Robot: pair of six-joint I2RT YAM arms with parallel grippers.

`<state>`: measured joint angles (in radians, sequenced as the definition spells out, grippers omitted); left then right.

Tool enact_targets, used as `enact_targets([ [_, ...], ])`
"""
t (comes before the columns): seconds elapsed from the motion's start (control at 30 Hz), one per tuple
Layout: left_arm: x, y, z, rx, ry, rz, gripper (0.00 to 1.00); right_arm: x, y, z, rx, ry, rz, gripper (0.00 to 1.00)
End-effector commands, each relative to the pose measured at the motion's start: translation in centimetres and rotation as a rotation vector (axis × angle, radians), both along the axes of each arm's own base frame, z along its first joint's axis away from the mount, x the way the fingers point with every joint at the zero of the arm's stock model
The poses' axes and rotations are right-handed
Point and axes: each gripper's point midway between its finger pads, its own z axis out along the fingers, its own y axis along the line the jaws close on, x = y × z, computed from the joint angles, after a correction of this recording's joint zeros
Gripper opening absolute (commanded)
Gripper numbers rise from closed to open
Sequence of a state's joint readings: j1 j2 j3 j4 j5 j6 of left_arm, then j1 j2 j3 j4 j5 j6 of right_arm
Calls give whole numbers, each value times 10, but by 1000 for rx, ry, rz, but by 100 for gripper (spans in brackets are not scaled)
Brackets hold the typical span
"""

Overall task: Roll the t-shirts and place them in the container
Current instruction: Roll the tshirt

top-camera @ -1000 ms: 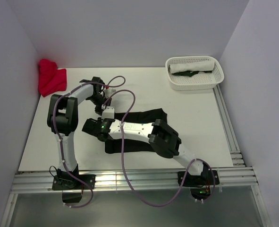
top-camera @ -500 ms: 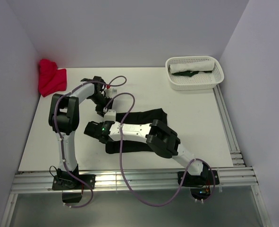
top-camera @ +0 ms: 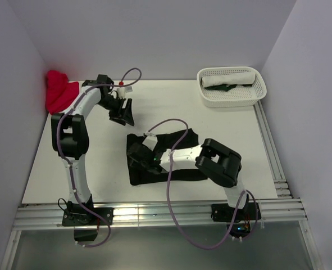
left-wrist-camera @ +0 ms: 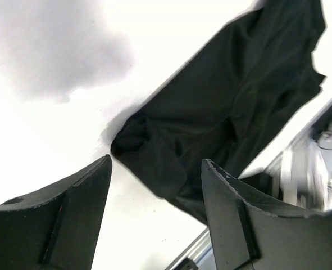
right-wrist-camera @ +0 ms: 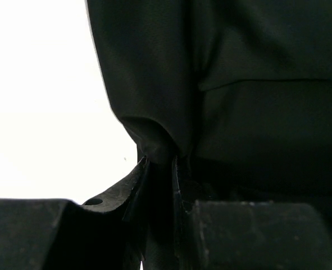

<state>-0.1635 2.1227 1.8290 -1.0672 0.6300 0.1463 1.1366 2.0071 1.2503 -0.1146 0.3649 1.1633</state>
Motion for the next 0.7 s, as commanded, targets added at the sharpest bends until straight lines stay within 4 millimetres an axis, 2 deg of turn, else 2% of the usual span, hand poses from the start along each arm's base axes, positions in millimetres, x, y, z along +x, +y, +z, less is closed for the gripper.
enact_targets([
  [0.0, -9, 4, 33, -129, -22, -30, 70, -4, 20, 11, 294, 53, 53, 11],
  [0.07, -17, 10, 23, -141, -4, -41, 71, -2, 27, 24, 415, 49, 62, 11],
  [0.1, -21, 10, 22, -155, -2, -45, 71, -4, 18, 15, 443, 75, 41, 11],
  [0.13, -24, 11, 17, -160, 1, -49, 71, -4, 19, 14, 484, 84, 40, 11],
  [0.17, -29, 12, 7, -168, 15, -51, 71, -3, 26, 29, 586, 70, 61, 11],
  [0.2, -32, 13, 3, -175, 19, -48, 71, -4, 19, 15, 608, 103, 36, 11],
  [0.3, -39, 13, -17, -188, 44, -38, 71, -1, 21, 25, 741, 102, 28, 11],
  [0.33, -41, 13, -23, -189, 62, -28, 71, 1, 19, 18, 749, 105, 19, 11],
  [0.37, -45, 13, -30, -189, 82, -20, 70, 2, 20, 23, 782, 93, 21, 11],
  [0.43, -43, 12, -42, -190, 97, 2, 69, -3, 20, 16, 795, 124, 23, 11],
  [0.47, -44, 12, -49, -189, 109, 13, 68, -1, 21, 22, 828, 110, 25, 11],
  [0.53, -39, 11, -59, -190, 124, 41, 64, -3, 16, 17, 851, 122, 5, 11],
  [0.57, -40, 10, -63, -194, 135, 48, 62, -2, 17, 25, 891, 107, 13, 11],
  [0.67, -36, 8, -70, -198, 160, 78, 46, -4, 15, 21, 906, 112, 11, 11],
])
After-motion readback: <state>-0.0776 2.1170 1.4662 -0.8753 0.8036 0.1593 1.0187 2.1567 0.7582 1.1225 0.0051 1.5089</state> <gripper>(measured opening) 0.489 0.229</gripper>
